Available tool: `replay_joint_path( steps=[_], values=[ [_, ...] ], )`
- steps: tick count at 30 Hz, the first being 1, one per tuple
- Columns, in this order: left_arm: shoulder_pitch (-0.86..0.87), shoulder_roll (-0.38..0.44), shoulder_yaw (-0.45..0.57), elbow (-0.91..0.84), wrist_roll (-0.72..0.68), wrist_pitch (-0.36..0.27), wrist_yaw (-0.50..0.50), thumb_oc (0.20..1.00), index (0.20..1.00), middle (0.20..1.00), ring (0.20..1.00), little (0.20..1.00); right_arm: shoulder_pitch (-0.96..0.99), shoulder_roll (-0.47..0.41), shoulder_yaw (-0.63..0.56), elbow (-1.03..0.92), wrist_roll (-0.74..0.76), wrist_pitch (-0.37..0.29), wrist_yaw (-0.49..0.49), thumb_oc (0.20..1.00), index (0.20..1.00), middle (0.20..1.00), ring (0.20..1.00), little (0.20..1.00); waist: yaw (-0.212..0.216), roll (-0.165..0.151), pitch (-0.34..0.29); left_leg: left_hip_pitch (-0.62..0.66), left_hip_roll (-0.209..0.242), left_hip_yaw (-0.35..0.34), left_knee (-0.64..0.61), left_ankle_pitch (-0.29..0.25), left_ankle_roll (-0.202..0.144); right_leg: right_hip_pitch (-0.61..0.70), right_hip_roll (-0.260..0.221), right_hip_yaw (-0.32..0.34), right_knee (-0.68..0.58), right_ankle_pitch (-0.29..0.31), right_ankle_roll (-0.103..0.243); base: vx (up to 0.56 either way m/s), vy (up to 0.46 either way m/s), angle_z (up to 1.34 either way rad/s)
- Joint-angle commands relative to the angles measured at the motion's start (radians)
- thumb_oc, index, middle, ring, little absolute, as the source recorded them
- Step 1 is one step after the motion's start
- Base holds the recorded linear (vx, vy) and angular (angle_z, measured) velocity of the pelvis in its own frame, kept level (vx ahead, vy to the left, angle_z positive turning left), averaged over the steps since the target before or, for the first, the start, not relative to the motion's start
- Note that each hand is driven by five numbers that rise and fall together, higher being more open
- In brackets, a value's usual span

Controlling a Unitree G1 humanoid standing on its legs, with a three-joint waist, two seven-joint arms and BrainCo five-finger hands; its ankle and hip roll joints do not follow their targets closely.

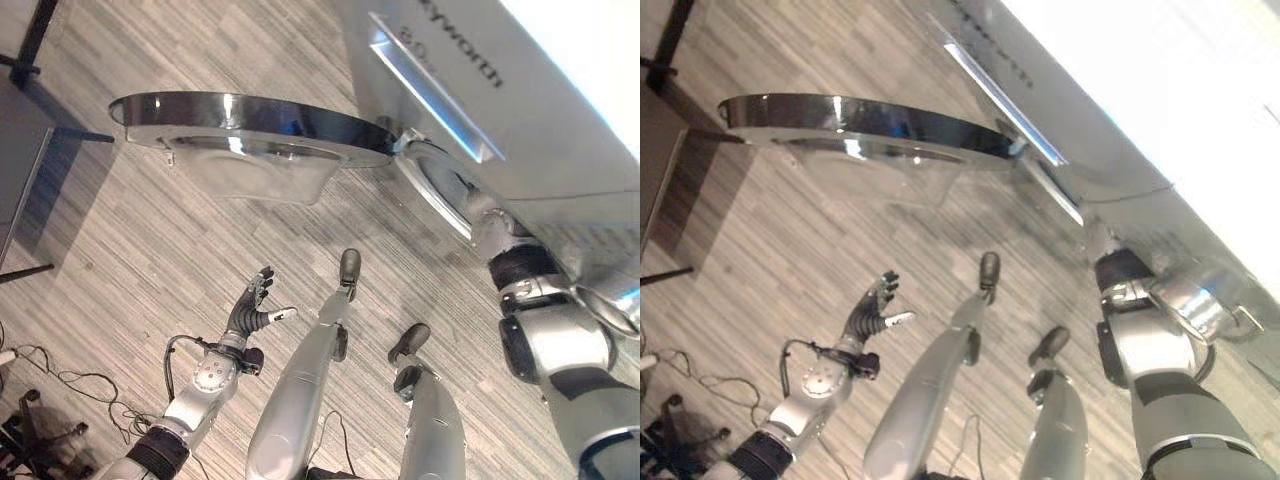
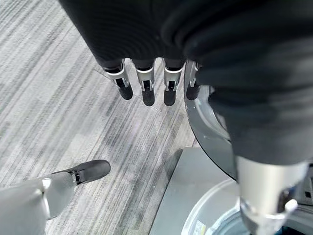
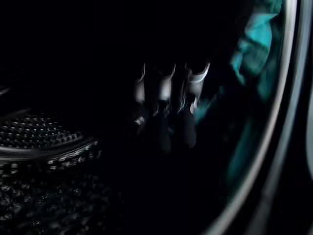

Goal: Grab the laundry basket,head to the washer,open it,put in the laundry and shut it.

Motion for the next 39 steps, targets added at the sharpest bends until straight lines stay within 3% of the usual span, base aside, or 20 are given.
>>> replay_joint_path(
  steps=[1, 2, 3, 4, 7, 10, 13, 17, 26, 31, 34, 39],
  values=[
    [0.022, -0.01, -0.018, 0.03, -0.02, -0.028, 0.023, 1.0, 1.0, 1.0, 1.0, 1.0, -0.137, -0.086, -0.052, 0.015, -0.087, -0.1, -0.105, 0.2, 0.2, 0.2, 0.2, 0.2, 0.009, -0.028, -0.013, 0.054, -0.086, 0.009, -0.019, -0.161, -0.015, 0.166, 0.13, -0.037, -0.107, 0.067, -0.07, -0.01, -0.016, -0.03],
    [0.019, 0.003, -0.023, 0.027, -0.015, -0.03, 0.022, 1.0, 1.0, 1.0, 1.0, 1.0, -0.17, -0.115, -0.002, 0.1, -0.135, -0.043, -0.105, 0.2, 0.2, 0.2, 0.2, 0.2, 0.017, -0.031, -0.015, 0.055, -0.086, 0.008, -0.019, -0.159, -0.017, 0.171, 0.132, -0.038, -0.11, 0.068, -0.071, 0.0, 0.0, 0.0],
    [0.017, 0.0, -0.022, 0.027, -0.015, -0.03, 0.022, 1.0, 1.0, 1.0, 1.0, 1.0, -0.182, -0.119, 0.003, 0.113, -0.131, -0.043, -0.098, 0.36, 0.36, 0.36, 0.36, 0.36, 0.016, -0.028, -0.013, 0.056, -0.086, 0.008, -0.019, -0.159, -0.018, 0.171, 0.132, -0.037, -0.111, 0.069, -0.071, 0.0, 0.0, 0.0],
    [0.015, 0.007, -0.022, 0.028, -0.013, -0.03, 0.02, 1.0, 1.0, 1.0, 1.0, 1.0, -0.196, -0.126, 0.036, 0.175, -0.131, -0.005, -0.07, 1.0, 1.0, 1.0, 1.0, 1.0, 0.022, -0.032, -0.016, 0.056, -0.085, 0.008, -0.018, -0.159, -0.018, 0.173, 0.132, -0.039, -0.11, 0.069, -0.071, 0.0, 0.0, 0.0],
    [0.002, 0.007, -0.021, 0.036, -0.015, -0.033, 0.022, 1.0, 1.0, 1.0, 1.0, 1.0, -0.225, -0.111, 0.127, 0.36, -0.138, 0.076, 0.02, 1.0, 1.0, 1.0, 1.0, 1.0, 0.025, -0.04, -0.016, 0.056, -0.082, 0.015, -0.013, -0.16, -0.018, 0.177, 0.134, -0.038, -0.115, 0.077, -0.068, 0.0, 0.0, 0.0],
    [0.002, -0.008, -0.019, 0.029, -0.006, -0.03, 0.037, 1.0, 1.0, 1.0, 1.0, 1.0, -0.163, -0.042, 0.171, 0.377, -0.269, 0.097, -0.016, 1.0, 1.0, 1.0, 1.0, 1.0, 0.017, -0.04, -0.011, 0.062, -0.079, 0.022, -0.014, -0.157, -0.019, 0.183, 0.138, -0.037, -0.122, 0.075, -0.071, -0.02, 0.004, -0.05],
    [-0.006, -0.025, -0.017, 0.033, 0.026, -0.039, 0.073, 1.0, 1.0, 1.0, 1.0, 1.0, -0.001, 0.05, 0.19, 0.261, -0.453, 0.094, -0.112, 1.0, 1.0, 1.0, 1.0, 1.0, -0.001, -0.034, -0.007, 0.067, -0.07, 0.029, -0.014, -0.149, -0.023, 0.187, 0.143, -0.033, -0.128, 0.066, -0.079, -0.04, 0.013, -0.08],
    [0.012, -0.035, -0.002, 0.041, 0.04, -0.046, 0.084, 1.0, 1.0, 1.0, 1.0, 1.0, 0.159, 0.086, 0.214, 0.105, -0.577, 0.104, -0.133, 1.0, 1.0, 1.0, 1.0, 1.0, -0.017, -0.041, -0.01, 0.069, -0.064, 0.033, -0.01, -0.146, -0.023, 0.189, 0.146, -0.03, -0.124, 0.062, -0.084, -0.04, -0.004, -0.02],
    [0.05, -0.053, 0.019, 0.092, 0.059, -0.041, 0.069, 1.0, 1.0, 1.0, 1.0, 1.0, 0.516, 0.155, 0.248, -0.103, -0.603, 0.09, -0.015, 1.0, 1.0, 1.0, 1.0, 1.0, -0.084, -0.077, -0.039, 0.114, -0.035, 0.042, -0.004, -0.13, -0.033, 0.229, 0.164, -0.01, -0.131, 0.05, -0.096, -0.06, -0.015, -0.07],
    [0.063, -0.065, 0.032, 0.153, 0.076, -0.022, 0.055, 1.0, 1.0, 1.0, 1.0, 1.0, 0.655, 0.19, 0.298, -0.058, -0.579, 0.109, 0.078, 1.0, 1.0, 1.0, 1.0, 1.0, -0.112, -0.097, -0.071, 0.184, -0.023, 0.044, -0.023, -0.118, -0.043, 0.287, 0.174, -0.005, -0.153, 0.053, -0.098, -0.04, -0.045, -0.1],
    [0.094, -0.055, 0.067, 0.211, 0.141, -0.006, 0.036, 1.0, 1.0, 1.0, 1.0, 1.0, 0.776, 0.188, 0.331, 0.023, -0.623, 0.139, 0.162, 1.0, 1.0, 1.0, 1.0, 1.0, -0.124, -0.113, -0.122, 0.276, -0.011, 0.036, -0.047, -0.105, -0.054, 0.363, 0.177, -0.009, -0.181, 0.054, -0.098, 0.0, -0.062, 0.01],
    [0.132, -0.049, 0.108, 0.269, 0.195, 0.014, -0.009, 1.0, 1.0, 1.0, 1.0, 1.0, 0.879, 0.187, 0.315, 0.153, -0.671, 0.168, 0.24, 1.0, 1.0, 1.0, 1.0, 1.0, -0.133, -0.107, -0.184, 0.41, 0.001, 0.011, -0.106, -0.075, -0.07, 0.453, 0.18, -0.011, -0.207, 0.059, -0.094, 0.0, -0.047, 0.04]
  ],
)
